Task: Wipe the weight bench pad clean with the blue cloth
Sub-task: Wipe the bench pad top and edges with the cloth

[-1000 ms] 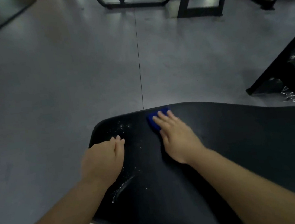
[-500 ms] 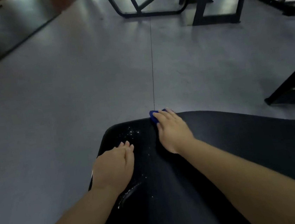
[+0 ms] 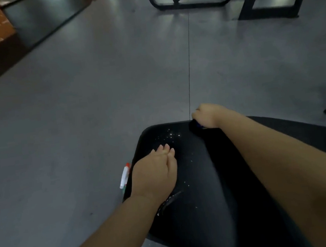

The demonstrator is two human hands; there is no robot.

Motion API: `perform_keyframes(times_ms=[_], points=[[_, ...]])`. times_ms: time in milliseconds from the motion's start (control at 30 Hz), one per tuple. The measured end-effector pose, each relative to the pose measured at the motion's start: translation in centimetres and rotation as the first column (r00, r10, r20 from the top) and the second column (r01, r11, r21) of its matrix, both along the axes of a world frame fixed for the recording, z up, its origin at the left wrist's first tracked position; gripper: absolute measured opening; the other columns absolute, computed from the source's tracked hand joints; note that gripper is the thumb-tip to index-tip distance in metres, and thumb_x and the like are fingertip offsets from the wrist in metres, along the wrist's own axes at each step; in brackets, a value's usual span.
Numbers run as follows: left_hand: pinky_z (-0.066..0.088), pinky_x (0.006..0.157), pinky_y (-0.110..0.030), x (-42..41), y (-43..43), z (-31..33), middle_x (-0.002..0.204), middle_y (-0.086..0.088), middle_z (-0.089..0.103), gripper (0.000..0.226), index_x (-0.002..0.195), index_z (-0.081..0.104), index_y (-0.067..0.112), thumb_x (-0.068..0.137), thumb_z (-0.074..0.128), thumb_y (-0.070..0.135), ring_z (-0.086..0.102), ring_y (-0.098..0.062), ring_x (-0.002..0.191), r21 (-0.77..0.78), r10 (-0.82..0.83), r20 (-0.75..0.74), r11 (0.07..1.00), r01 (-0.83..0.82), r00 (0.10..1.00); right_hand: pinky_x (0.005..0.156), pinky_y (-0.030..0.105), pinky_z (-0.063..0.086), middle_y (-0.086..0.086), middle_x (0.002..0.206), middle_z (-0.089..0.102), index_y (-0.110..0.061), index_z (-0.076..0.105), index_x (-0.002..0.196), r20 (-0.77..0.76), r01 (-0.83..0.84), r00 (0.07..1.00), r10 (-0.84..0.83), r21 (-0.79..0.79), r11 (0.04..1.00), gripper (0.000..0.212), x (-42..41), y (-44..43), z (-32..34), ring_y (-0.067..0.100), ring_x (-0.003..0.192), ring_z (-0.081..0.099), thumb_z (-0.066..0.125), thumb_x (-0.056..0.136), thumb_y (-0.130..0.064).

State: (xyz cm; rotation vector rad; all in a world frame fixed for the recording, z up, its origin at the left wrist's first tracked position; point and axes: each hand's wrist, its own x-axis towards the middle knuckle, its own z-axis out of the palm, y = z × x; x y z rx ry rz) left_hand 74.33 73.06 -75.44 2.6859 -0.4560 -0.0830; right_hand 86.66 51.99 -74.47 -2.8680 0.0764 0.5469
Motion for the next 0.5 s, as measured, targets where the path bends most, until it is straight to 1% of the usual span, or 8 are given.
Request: perform_keyframes(times_ms=[33, 100, 167, 233, 300, 333, 433, 500], points=[[0.013, 0.108, -0.012, 0.1, 0.0, -0.1, 0.148, 0.008, 0.039, 0.043, 0.139, 0.047, 0.024, 0.102, 0.025, 0.025, 0.03, -0.004, 0.138, 0.012, -0.007, 0.007, 1.0, 0.007, 1.0, 0.087, 0.037, 0.045, 0.019, 0.111, 0.056, 0.0, 0.06, 0.101, 0.01, -0.05, 0.999, 0.049, 0.019, 0.999, 0.025, 0.6, 1.9, -0.1, 0.034, 0.102, 0.054, 0.041, 0.096, -0.016], [0.02, 0.111, -0.019, 0.2, 0.1, -0.2, 0.148, 0.007, 0.04, 0.044, 0.139, 0.047, 0.025, 0.101, 0.025, 0.027, 0.033, -0.007, 0.138, 0.042, -0.012, 0.023, 0.999, 0.011, 1.0, 0.089, 0.038, 0.046, 0.017, 0.113, 0.059, -0.001, 0.061, 0.108, 0.05, -0.103, 0.994, 0.1, 0.065, 0.993, 0.033, 1.0, 4.6, -0.4, 0.034, 0.103, 0.056, 0.036, 0.098, -0.02], [0.023, 0.112, -0.021, 0.4, 0.3, -0.2, 0.148, 0.008, 0.04, 0.044, 0.139, 0.047, 0.026, 0.101, 0.024, 0.028, 0.033, -0.007, 0.138, 0.06, -0.016, 0.013, 0.998, 0.016, 1.0, 0.09, 0.04, 0.045, 0.014, 0.11, 0.062, -0.005, 0.064, 0.106, 0.114, -0.117, 0.988, 0.103, 0.131, 0.984, 0.037, 0.6, 4.9, -0.7, 0.031, 0.1, 0.056, 0.033, 0.099, -0.025], [0.022, 0.111, -0.02, 0.6, 0.4, -0.1, 0.148, 0.008, 0.039, 0.044, 0.14, 0.045, 0.026, 0.101, 0.023, 0.029, 0.033, -0.006, 0.138, 0.042, -0.027, -0.015, 0.999, 0.028, 1.0, 0.089, 0.039, 0.044, 0.011, 0.102, 0.063, -0.011, 0.063, 0.096, 0.136, -0.091, 0.989, 0.064, 0.202, 0.975, 0.035, -0.4, 2.7, -0.7, 0.029, 0.096, 0.056, 0.033, 0.099, -0.028], [0.025, 0.111, -0.021, 0.9, 0.5, -0.3, 0.147, 0.008, 0.041, 0.046, 0.139, 0.047, 0.026, 0.101, 0.021, 0.032, 0.034, -0.006, 0.137, 0.021, -0.024, -0.02, 0.999, 0.025, 1.0, 0.081, 0.036, 0.042, 0.01, 0.092, 0.062, -0.016, 0.057, 0.085, 0.134, -0.065, 0.99, 0.047, 0.13, 0.989, 0.032, -1.6, -0.8, -0.5, 0.029, 0.089, 0.055, 0.033, 0.099, -0.029], [0.027, 0.11, -0.021, 0.9, 0.6, -0.4, 0.146, 0.007, 0.043, 0.05, 0.138, 0.048, 0.026, 0.099, 0.018, 0.035, 0.036, -0.006, 0.136, 0.019, -0.025, -0.01, 1.0, 0.025, 1.0, 0.078, 0.035, 0.041, 0.012, 0.092, 0.062, -0.016, 0.055, 0.083, 0.133, -0.033, 0.991, 0.021, 0.087, 0.996, 0.031, -2.1, -2.8, -0.4, 0.029, 0.087, 0.055, 0.032, 0.099, -0.03], [0.028, 0.109, -0.02, 0.8, 0.6, -0.9, 0.146, 0.006, 0.044, 0.059, 0.138, 0.049, 0.025, 0.093, 0.013, 0.04, 0.037, -0.007, 0.136, 0.006, -0.03, -0.017, 1.0, 0.03, 0.999, 0.077, 0.038, 0.042, 0.019, 0.101, 0.064, -0.015, 0.054, 0.085, 0.159, 0.085, 0.984, -0.077, -0.043, 0.995, 0.031, -3.3, -6.2, -0.4, 0.032, 0.089, 0.056, 0.031, 0.1, -0.03], [0.028, 0.109, -0.021, 0.7, 0.6, -1.1, 0.147, 0.005, 0.043, 0.061, 0.139, 0.047, 0.025, 0.092, 0.011, 0.041, 0.036, -0.009, 0.137, 0.008, -0.03, -0.019, 1.0, 0.03, 0.999, 0.079, 0.038, 0.043, 0.021, 0.107, 0.064, -0.013, 0.057, 0.091, 0.222, 0.125, 0.97, -0.104, -0.085, 0.989, 0.032, -3.2, -4.2, -0.8, 0.035, 0.095, 0.058, 0.032, 0.099, -0.031]])
